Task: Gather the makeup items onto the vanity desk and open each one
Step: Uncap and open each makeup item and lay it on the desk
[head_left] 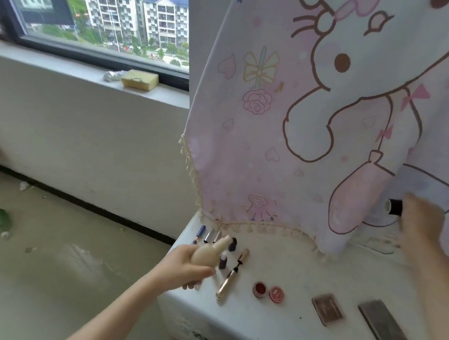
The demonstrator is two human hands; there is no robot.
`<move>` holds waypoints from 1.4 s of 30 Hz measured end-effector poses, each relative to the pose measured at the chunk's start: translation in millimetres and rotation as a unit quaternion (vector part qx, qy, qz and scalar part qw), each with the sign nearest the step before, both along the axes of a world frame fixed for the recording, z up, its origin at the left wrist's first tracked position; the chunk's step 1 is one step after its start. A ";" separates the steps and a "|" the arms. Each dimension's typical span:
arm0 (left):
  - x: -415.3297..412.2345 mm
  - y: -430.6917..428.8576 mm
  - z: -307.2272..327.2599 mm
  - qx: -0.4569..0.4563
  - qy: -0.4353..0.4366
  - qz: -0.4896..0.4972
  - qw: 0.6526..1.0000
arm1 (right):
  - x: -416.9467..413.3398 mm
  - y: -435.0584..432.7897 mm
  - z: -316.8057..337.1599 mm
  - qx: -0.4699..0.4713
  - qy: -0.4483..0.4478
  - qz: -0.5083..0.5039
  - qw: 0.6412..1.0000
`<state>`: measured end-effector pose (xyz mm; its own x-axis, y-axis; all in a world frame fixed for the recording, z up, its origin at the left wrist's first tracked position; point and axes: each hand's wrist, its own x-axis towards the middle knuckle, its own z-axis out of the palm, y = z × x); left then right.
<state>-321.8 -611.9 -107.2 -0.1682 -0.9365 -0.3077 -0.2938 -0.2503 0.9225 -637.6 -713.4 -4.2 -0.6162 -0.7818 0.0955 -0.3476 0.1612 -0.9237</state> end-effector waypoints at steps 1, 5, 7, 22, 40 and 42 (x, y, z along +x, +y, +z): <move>6.0 -5.2 0.9 -0.010 -0.006 0.021 1.000 | -6.4 -5.4 0.9 -0.016 0.014 0.015 1.000; -26.4 -24.1 15.7 -0.050 0.028 0.016 0.998 | 28.6 -5.3 -40.6 0.037 0.056 0.125 0.990; -39.1 -27.9 12.4 -0.055 0.046 0.021 0.997 | 29.1 -1.3 -52.7 0.035 0.031 0.142 0.989; -107.2 -48.2 -26.2 -0.032 0.002 -0.042 0.999 | -9.4 55.4 -93.2 0.137 -0.045 0.228 0.963; -175.4 -90.4 -88.0 0.057 -0.106 0.049 0.992 | -22.7 39.4 -201.6 0.271 0.095 0.287 0.914; -180.3 -97.0 -92.0 0.067 -0.107 0.046 0.991 | -19.3 30.7 -207.5 0.276 0.117 0.306 0.904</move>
